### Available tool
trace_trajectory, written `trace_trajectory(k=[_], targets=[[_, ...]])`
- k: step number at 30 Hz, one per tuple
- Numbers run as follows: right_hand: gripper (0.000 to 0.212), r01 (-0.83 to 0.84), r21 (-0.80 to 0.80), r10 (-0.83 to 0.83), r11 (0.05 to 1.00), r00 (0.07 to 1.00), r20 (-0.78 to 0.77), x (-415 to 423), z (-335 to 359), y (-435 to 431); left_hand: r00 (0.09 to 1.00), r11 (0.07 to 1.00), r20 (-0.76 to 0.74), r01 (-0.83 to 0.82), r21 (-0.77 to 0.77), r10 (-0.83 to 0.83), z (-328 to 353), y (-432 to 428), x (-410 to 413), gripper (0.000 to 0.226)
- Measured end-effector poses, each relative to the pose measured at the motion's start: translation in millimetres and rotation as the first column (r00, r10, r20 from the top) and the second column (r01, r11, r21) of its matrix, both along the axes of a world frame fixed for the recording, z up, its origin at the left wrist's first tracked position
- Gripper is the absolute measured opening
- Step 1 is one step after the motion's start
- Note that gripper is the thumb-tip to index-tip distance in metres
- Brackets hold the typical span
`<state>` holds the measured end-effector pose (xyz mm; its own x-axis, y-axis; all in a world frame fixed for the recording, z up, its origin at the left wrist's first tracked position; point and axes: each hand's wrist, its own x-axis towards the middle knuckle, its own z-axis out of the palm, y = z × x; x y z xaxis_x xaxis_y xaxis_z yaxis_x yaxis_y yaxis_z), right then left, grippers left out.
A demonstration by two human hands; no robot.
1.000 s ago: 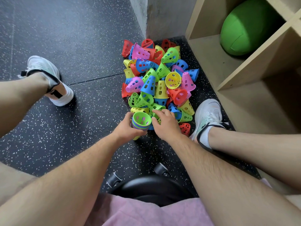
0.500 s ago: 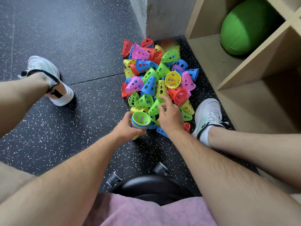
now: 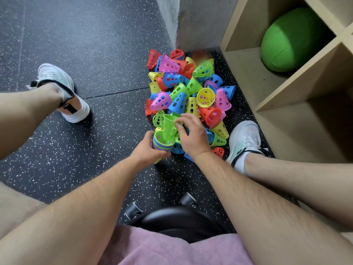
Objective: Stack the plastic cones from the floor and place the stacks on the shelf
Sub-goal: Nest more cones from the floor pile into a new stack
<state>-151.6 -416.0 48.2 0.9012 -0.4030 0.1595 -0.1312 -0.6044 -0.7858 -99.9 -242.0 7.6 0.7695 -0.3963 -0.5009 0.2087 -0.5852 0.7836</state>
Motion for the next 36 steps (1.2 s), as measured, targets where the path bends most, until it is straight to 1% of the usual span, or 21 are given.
trace_trajectory(k=[3,5,7,10,14,16,18,20,22,25,28,30,32,34,36], targets=[[0.014,-0.086,0.054,0.092,0.995,0.988,-0.121,-3.6,-2.6,6.3,0.999,0.999,0.018,-0.039,-0.007,0.039,3.2,1.2,1.1,0.078],[0.016,-0.150,0.084,0.165,0.985,0.963,-0.215,-6.5,-5.7,11.0,0.997,0.997,0.035,-0.074,-0.031,0.075,4.0,2.3,2.2,0.074],[0.023,-0.186,0.124,0.211,0.975,0.947,-0.243,-6.4,-6.5,14.7,0.992,0.993,0.054,-0.108,-0.041,0.110,2.9,3.6,3.7,0.070],[0.030,-0.202,0.151,0.234,0.968,0.944,-0.232,-0.4,-8.2,16.8,0.988,0.991,0.090,-0.124,-0.046,0.127,2.2,3.2,7.0,0.072],[0.030,-0.147,0.202,0.194,0.968,0.951,-0.240,4.7,-11.3,13.4,0.989,0.995,0.115,-0.084,-0.053,0.090,4.9,-2.7,12.7,0.085],[0.028,-0.113,0.230,0.168,0.967,0.957,-0.237,6.3,-12.4,10.7,0.987,0.997,0.142,-0.068,-0.022,0.070,4.2,-3.6,14.6,0.088],[0.026,-0.065,0.233,0.121,0.970,0.964,-0.235,10.2,-15.9,10.1,0.986,0.997,0.150,-0.073,-0.036,0.077,2.6,-3.7,14.4,0.088],[0.025,0.014,0.200,0.031,0.980,0.975,-0.221,17.0,-23.1,10.7,0.985,0.996,0.153,-0.069,-0.054,0.076,1.8,-4.6,14.0,0.088],[0.026,0.093,0.111,-0.063,0.989,0.966,-0.252,24.9,-31.0,12.0,0.985,0.995,0.150,-0.074,-0.067,0.083,-0.2,-3.5,14.9,0.082],[0.026,0.126,0.034,-0.108,0.991,0.935,-0.339,31.0,-33.8,13.0,0.983,0.993,0.148,-0.096,-0.074,0.106,-3.2,0.0,15.5,0.072],[0.021,0.176,-0.013,-0.167,0.984,0.909,-0.382,32.0,-31.8,11.6,0.983,0.990,0.141,-0.106,-0.095,0.119,-2.1,0.6,15.0,0.070],[0.022,0.198,0.036,-0.159,0.979,0.869,-0.470,33.4,-30.7,11.5,0.984,0.989,0.133,-0.106,-0.102,0.119,-2.1,1.1,15.1,0.072],[0.025,0.197,0.097,-0.118,0.976,0.844,-0.523,33.0,-29.1,12.1,0.985,0.990,0.131,-0.103,-0.101,0.116,-3.2,2.0,15.2,0.074],[0.027,0.175,0.121,-0.088,0.977,0.850,-0.520,30.7,-26.5,11.5,0.985,0.990,0.129,-0.099,-0.095,0.111,-3.8,3.3,14.8,0.073],[0.026,0.147,0.114,-0.071,0.983,0.860,-0.505,27.9,-22.7,9.5,0.985,0.990,0.126,-0.103,-0.096,0.115,-3.0,4.3,14.5,0.070]])
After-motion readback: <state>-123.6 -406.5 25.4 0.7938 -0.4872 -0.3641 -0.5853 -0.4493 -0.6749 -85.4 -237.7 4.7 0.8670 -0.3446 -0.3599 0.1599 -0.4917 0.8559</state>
